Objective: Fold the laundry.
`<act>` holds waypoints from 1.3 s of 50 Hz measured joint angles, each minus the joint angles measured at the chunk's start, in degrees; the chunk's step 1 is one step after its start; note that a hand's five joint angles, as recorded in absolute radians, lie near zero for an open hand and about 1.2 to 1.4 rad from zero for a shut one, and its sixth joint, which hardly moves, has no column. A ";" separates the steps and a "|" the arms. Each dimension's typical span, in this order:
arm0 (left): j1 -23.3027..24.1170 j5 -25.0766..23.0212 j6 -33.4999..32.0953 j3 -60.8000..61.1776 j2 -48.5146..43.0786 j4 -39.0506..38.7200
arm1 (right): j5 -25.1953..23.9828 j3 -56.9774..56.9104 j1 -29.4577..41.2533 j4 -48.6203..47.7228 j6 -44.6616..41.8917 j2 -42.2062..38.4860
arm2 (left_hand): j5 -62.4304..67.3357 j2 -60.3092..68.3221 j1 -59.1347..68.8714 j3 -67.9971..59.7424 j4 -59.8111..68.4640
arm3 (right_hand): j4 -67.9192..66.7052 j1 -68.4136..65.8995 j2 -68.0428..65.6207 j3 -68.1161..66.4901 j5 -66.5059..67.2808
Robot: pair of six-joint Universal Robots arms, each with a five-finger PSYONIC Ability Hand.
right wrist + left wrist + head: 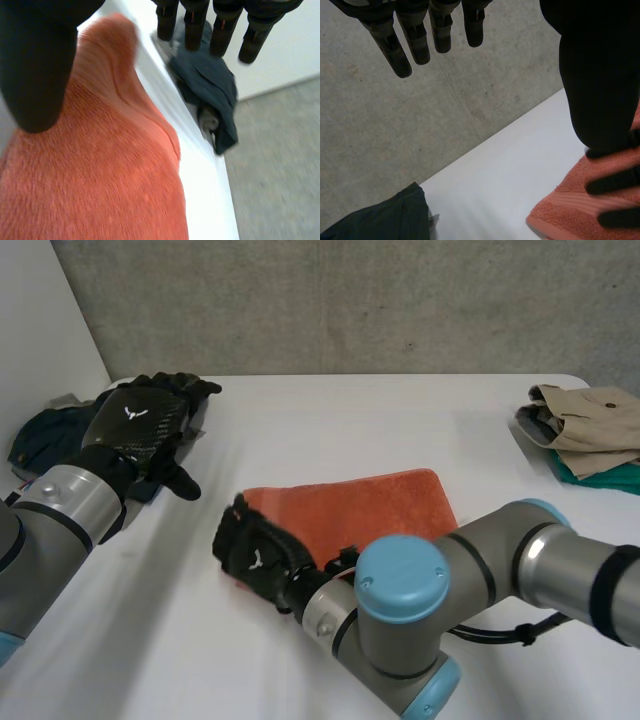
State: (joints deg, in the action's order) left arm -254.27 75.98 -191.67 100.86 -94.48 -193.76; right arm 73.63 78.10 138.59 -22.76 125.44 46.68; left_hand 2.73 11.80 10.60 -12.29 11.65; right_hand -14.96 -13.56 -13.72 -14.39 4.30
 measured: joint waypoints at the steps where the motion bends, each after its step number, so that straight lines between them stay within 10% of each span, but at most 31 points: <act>1: 0.06 -0.02 -0.01 -0.14 -0.01 -0.02 | 0.93 0.63 -0.73 0.18 1.91 1.29 | 0.00 0.00 0.00 0.00 0.00 | 1.99 0.70 1.40 1.83 -1.39; 15: 2.44 0.06 -0.02 -1.47 -0.66 -0.13 | 7.82 12.49 -22.65 14.94 26.82 15.59 | 0.00 0.00 0.00 0.00 0.00 | 0.14 -1.21 -0.89 -0.22 0.97; 23: 4.03 0.22 -0.02 -1.31 -1.08 -0.13 | 11.14 14.28 -29.43 14.61 14.22 12.42 | 0.00 0.00 0.00 0.00 0.00 | -52.96 -47.54 -54.01 -53.38 51.88; 33: 4.02 0.46 -0.08 -1.17 0.42 0.11 | 11.77 8.97 -19.37 3.57 9.16 13.68 | 0.00 0.00 0.00 0.00 0.00 | -53.63 -47.55 -54.02 -53.68 53.05; 40: 3.38 0.62 0.09 -0.96 1.51 0.29 | 1.52 5.44 -5.37 -0.63 9.24 9.68 | 0.00 0.00 0.00 0.00 0.00 | -53.64 -47.55 -54.02 -53.72 53.30; 49: 3.13 2.20 4.56 -2.01 0.88 0.27 | -0.72 1.24 -0.83 4.94 13.85 3.11 | 0.00 0.00 0.02 0.00 0.00 | 1.04 0.38 0.52 0.78 -0.55; 65: 18.28 16.74 10.39 -15.68 -16.11 1.23 | 0.79 0.93 -18.43 18.65 58.97 15.32 | 2.49 3.21 4.82 -2.55 3.67 | 2.63 0.71 1.57 2.48 -1.48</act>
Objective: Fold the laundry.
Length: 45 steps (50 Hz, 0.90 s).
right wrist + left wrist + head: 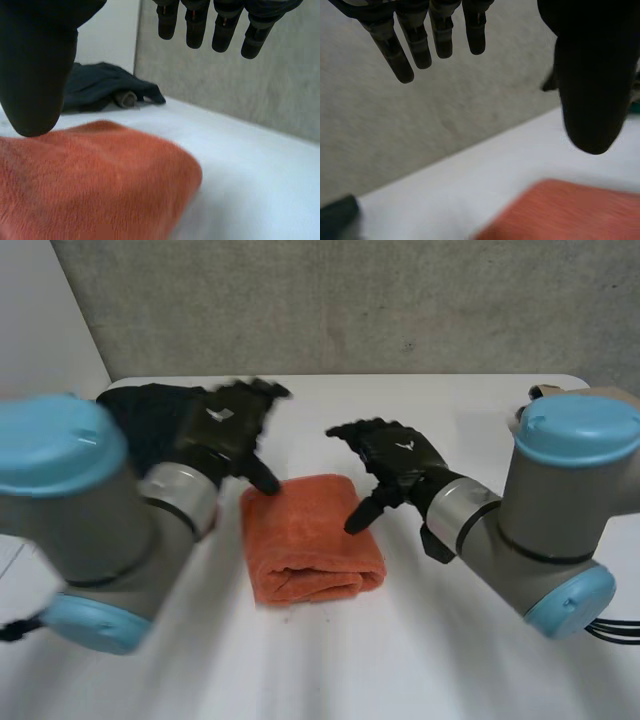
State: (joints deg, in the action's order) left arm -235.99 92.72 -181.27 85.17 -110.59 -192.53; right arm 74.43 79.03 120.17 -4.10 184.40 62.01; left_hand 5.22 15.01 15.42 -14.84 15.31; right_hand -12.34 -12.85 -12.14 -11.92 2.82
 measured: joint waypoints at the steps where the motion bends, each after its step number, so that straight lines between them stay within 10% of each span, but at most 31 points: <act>1: 1.30 1.11 -0.08 -1.19 -2.07 0.42 | -0.21 -0.76 -0.41 1.21 0.20 -0.91 | 0.00 0.04 0.00 0.00 0.00 | 0.00 0.00 0.00 0.04 0.00; 12: 5.43 13.69 -1.07 -7.08 -18.17 11.37 | -0.58 -12.10 -0.61 10.57 -9.29 -16.40 | -0.01 0.12 0.00 0.00 0.00 | 0.00 0.00 0.00 0.01 0.00; 25: 4.35 11.46 -7.14 -6.73 -11.68 12.72 | 4.67 -9.99 0.24 8.56 -22.73 -11.51 | -0.16 0.04 -0.22 0.02 -0.12 | 0.00 0.00 0.00 0.00 0.00; 33: 1.98 0.13 -14.47 -12.34 -5.49 12.45 | 8.18 4.64 4.84 -4.87 -25.95 -2.10 | -0.01 0.13 -0.03 0.00 0.00 | 0.00 0.00 0.00 0.00 0.00; 45: -1.92 -33.94 -16.83 -19.35 -4.97 21.26 | 9.18 18.21 12.82 -22.81 -29.99 -4.60 | -0.43 0.00 -0.32 0.15 -0.35 | 0.00 0.00 0.00 0.00 0.00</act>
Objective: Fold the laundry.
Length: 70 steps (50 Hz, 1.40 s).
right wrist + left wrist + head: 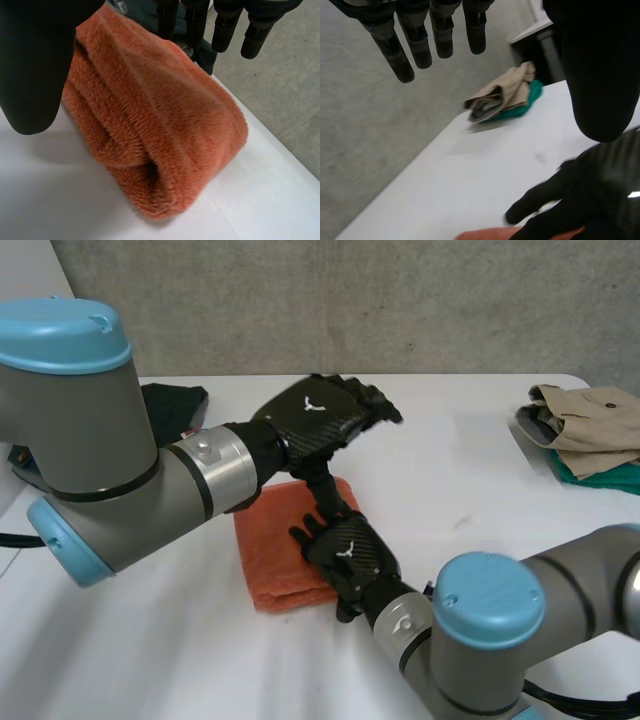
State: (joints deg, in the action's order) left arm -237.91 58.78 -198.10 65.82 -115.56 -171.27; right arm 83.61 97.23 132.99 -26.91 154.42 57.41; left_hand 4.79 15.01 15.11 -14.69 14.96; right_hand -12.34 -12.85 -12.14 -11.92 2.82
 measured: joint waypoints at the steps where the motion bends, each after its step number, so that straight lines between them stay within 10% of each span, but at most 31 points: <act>1: -0.20 -1.02 0.02 -0.10 -0.08 0.49 | 0.04 -0.24 0.14 -1.04 -0.17 -0.95 | 0.00 0.00 0.00 0.00 0.00 | 0.00 0.00 0.00 0.00 0.01; 15: -0.62 -1.59 0.63 0.13 -0.25 1.44 | -0.10 -5.69 -0.01 -7.43 -4.32 -7.81 | 0.00 -0.03 0.00 0.00 0.00 | -7.92 -7.20 -7.22 -8.29 7.03; 25: -0.73 -1.49 0.79 -0.20 0.17 1.28 | -0.99 -10.78 -0.13 -7.35 -4.36 -10.31 | 0.01 -0.03 0.00 0.00 0.00 | -53.21 -44.42 -52.62 -52.53 47.98; 31: -0.85 -1.47 0.80 -0.56 0.33 1.23 | -0.86 -15.32 -1.29 -7.34 -3.60 -11.19 | 0.01 -0.03 0.00 0.00 0.00 | -55.35 -44.42 -52.78 -53.12 48.78; 49: -2.36 2.22 2.12 -4.67 3.76 -1.44 | -2.06 -30.92 -25.51 -23.32 6.25 -4.84 | 0.01 -0.22 0.00 0.00 -0.22 | -56.38 -44.42 -52.78 -53.46 50.06; 70: -1.44 2.23 4.80 -2.25 2.76 -2.13 | -27.65 -45.66 -58.57 -26.39 16.38 -30.96 | 0.01 -0.23 0.00 0.00 -0.22 | -56.51 -44.42 -52.78 -53.78 50.85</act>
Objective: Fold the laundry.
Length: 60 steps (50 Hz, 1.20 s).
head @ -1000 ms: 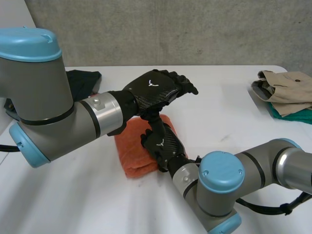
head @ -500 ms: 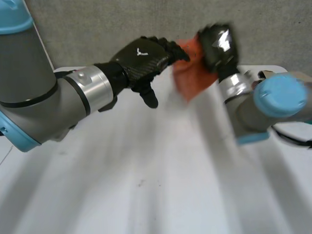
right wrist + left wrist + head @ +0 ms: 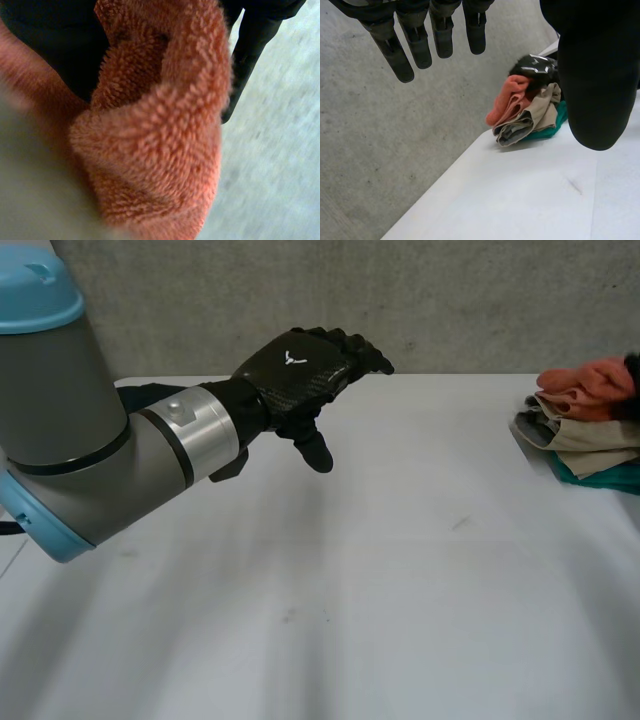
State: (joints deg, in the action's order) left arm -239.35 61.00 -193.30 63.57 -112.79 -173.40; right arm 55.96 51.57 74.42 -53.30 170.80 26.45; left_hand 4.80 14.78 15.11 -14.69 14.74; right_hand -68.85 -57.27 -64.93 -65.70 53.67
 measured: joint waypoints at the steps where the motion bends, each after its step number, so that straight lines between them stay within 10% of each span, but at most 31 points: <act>1: 0.03 0.02 0.00 0.07 -0.10 0.00 | -1.27 0.43 -0.85 0.09 -0.02 -0.73 | 0.00 0.00 0.00 0.00 0.00 | 0.00 0.00 0.00 -0.01 0.23; 7: 0.22 0.04 0.05 0.20 -0.45 -0.01 | -7.37 4.27 -4.26 0.41 -0.26 -1.46 | 0.00 0.00 0.00 0.00 0.00 | 1.85 0.26 1.20 1.15 0.56; 15: 1.04 0.00 0.10 0.07 -0.22 -0.01 | -8.68 10.07 -5.72 1.00 -0.21 4.57 | 0.00 0.00 0.00 0.00 0.00 | 55.04 44.05 52.13 52.47 -46.84; 33: 4.85 0.08 0.30 0.60 3.13 -0.05 | 12.21 14.52 -12.82 42.90 -13.27 25.99 | 0.00 -0.02 0.00 0.00 -0.02 | 56.54 44.30 52.83 53.78 -50.74; 41: 4.09 1.13 0.80 0.28 7.85 -1.93 | 23.61 13.69 -10.04 42.00 -20.95 33.61 | 0.00 -0.02 0.00 0.00 -0.02 | 56.54 44.30 52.83 53.78 -50.74; 53: -13.49 18.46 -3.13 0.32 11.44 -5.53 | 16.80 32.78 10.69 19.22 -10.82 49.04 | 0.00 -0.12 -0.01 0.00 -0.27 | 56.54 44.31 52.85 53.78 -50.74; 60: -24.48 22.57 -19.96 -2.38 -3.92 -8.03 | 13.61 43.47 22.42 21.53 -14.77 48.33 | 0.00 -0.27 -0.01 0.01 -0.33 | 56.54 44.31 53.01 53.78 -50.74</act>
State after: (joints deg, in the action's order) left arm -263.83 83.58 -213.26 61.19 -116.72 -181.43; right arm 69.57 95.04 96.84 -31.77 156.03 74.78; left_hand 4.80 14.51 15.10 -14.68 14.41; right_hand -12.31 -12.96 -11.92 -11.92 2.93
